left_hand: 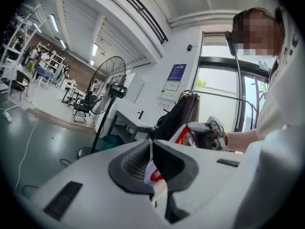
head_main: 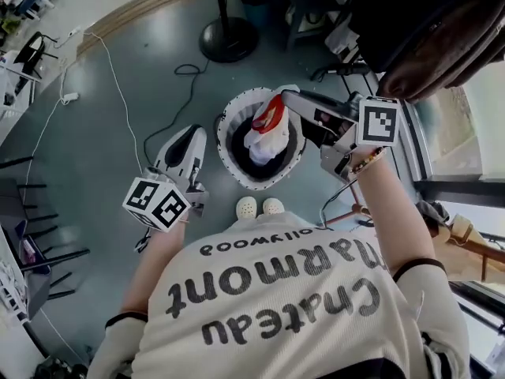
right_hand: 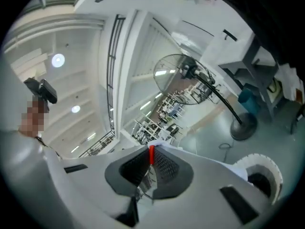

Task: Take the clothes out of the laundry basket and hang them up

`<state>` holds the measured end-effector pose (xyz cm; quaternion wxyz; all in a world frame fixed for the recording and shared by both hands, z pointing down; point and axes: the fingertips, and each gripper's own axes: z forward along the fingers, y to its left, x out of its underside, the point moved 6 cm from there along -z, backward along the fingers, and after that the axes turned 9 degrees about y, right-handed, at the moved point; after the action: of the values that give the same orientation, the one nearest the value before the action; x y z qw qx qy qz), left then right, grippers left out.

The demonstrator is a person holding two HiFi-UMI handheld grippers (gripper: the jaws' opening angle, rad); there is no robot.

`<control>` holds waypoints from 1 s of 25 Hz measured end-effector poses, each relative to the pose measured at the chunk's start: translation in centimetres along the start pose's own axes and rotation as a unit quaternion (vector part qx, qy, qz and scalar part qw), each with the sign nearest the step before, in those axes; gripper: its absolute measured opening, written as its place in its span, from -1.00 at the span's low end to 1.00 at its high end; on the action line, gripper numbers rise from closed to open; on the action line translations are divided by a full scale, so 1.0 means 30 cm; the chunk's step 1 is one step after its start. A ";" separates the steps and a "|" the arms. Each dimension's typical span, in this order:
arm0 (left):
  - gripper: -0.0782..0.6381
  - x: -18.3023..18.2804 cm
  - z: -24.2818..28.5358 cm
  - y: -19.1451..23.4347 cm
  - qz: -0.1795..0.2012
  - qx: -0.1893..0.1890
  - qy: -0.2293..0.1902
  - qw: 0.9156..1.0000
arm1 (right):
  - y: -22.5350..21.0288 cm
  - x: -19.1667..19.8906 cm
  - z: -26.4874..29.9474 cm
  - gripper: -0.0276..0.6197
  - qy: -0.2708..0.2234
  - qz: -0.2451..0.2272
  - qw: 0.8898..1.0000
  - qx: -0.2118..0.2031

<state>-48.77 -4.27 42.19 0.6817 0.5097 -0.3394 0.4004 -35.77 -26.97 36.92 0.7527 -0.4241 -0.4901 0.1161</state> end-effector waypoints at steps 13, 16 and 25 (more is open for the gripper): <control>-0.26 -0.304 0.142 -0.133 0.096 0.236 -0.004 0.967 | 0.710 -0.299 -0.109 -0.81 -0.131 -0.247 0.958 -0.061; -0.19 -0.342 0.181 -0.235 0.109 0.354 0.025 0.928 | 0.803 -0.273 -0.171 -0.81 -0.158 -0.263 0.951 -0.037; -0.70 -0.354 0.197 -0.577 0.129 0.495 0.042 0.858 | 0.961 -0.139 -0.430 -0.81 -0.215 -0.296 0.929 0.063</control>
<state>-38.44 -14.85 27.08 0.2954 0.7139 -0.1302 0.6214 -20.10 -18.54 10.50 0.6547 -0.1763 -0.7350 0.0072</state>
